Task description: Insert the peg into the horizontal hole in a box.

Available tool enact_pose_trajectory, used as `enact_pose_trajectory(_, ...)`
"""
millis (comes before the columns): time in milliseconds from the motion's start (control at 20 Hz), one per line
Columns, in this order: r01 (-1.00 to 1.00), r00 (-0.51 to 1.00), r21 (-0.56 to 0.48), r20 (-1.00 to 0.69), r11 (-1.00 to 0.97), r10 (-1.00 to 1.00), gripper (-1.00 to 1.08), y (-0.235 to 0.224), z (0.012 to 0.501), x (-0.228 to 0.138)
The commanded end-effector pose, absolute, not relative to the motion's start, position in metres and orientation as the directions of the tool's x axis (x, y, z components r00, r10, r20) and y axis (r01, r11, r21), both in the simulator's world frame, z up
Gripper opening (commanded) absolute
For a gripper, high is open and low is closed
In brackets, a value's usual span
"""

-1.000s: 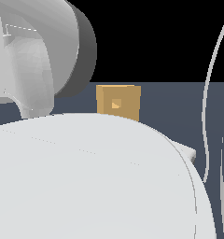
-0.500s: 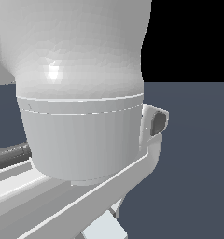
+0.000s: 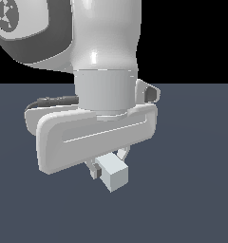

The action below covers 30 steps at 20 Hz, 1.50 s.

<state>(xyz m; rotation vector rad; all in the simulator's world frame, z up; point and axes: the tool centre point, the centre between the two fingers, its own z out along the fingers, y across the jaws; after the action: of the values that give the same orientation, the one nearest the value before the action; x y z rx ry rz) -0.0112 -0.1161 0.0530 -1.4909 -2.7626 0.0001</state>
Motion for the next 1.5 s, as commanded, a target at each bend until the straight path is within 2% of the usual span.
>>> enact_pose_trajectory(0, 0.853, -0.522, 0.000, 0.001, 0.522, 0.853, -1.00, -0.094, 0.059, -0.007)
enact_pose_trajectory(800, 0.936, -0.351, 0.000, 0.000, 0.351, 0.936, -1.00, 0.034, 0.091, 0.037)
enact_pose_trajectory(1450, 0.958, -0.287, 0.000, 0.000, 0.287, 0.958, -1.00, 0.076, 0.102, 0.061)
